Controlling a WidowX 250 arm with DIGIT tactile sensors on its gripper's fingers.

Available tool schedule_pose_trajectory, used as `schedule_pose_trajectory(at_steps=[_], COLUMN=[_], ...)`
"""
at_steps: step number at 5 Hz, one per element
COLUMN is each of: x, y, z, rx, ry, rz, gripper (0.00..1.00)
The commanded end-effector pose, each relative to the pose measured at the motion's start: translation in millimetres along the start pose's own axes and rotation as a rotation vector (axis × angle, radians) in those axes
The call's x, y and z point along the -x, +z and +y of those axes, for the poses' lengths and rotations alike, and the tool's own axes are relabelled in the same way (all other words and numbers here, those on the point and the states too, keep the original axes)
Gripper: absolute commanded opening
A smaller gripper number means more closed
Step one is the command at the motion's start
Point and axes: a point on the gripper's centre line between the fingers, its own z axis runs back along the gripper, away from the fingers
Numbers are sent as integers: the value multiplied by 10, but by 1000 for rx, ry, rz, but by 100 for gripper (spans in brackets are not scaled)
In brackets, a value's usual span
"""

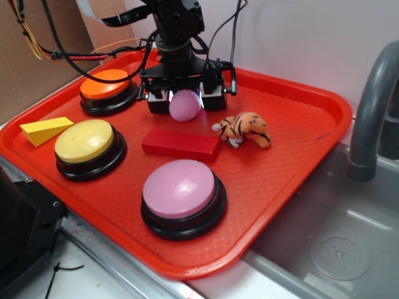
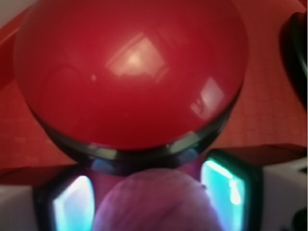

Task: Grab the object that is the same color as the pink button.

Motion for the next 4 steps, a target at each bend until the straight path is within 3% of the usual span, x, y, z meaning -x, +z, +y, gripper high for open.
schedule_pose_trajectory(at_steps=[1, 2, 3, 4], x=[-137, -175, -161, -89], y=[237, 544, 964, 1218], z=[-9, 61, 101, 159], rx=[44, -26, 20, -8], ry=[8, -63, -253, -343], rz=[-20, -2, 63, 101], gripper=[0, 0, 0, 0])
